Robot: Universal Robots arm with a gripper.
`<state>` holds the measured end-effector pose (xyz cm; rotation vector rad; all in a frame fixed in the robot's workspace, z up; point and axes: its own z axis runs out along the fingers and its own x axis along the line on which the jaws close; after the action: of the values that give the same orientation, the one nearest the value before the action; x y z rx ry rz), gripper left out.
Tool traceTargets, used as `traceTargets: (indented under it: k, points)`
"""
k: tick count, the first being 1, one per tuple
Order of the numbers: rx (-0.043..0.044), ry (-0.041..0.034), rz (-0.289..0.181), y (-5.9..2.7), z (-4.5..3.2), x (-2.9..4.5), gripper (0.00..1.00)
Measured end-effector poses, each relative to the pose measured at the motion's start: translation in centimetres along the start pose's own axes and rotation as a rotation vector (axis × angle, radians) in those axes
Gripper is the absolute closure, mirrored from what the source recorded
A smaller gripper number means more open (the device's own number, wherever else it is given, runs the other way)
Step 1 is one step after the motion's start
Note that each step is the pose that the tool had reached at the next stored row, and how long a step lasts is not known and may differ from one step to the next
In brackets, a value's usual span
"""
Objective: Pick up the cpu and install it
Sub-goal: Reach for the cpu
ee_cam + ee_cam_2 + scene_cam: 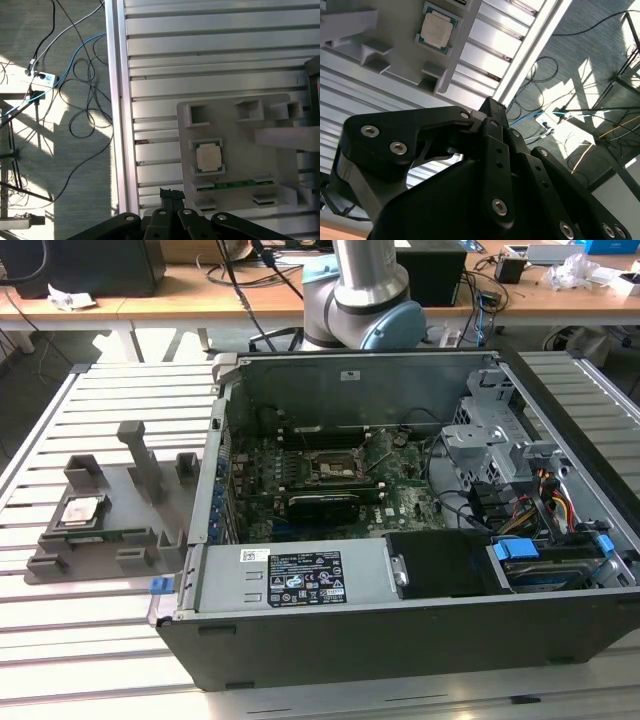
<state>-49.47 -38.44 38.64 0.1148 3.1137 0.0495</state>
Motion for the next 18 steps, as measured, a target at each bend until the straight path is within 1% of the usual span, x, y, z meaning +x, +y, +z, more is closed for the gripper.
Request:
traceTargets:
  k: [1,6,7,10,18]
  points:
    - [0.0000,0.0000,0.000,-0.02,0.00,0.32,0.89]
    - [0.0001,0.0000,0.000,-0.10,-0.01,1.41,0.89]
    - [0.0001,0.0000,0.000,-0.12,-0.02,1.74,0.89]
    - [0.0001,-0.0001,0.000,-0.17,-0.02,2.33,0.89]
    - [0.0001,0.0000,0.000,-0.18,-0.02,2.48,0.89]
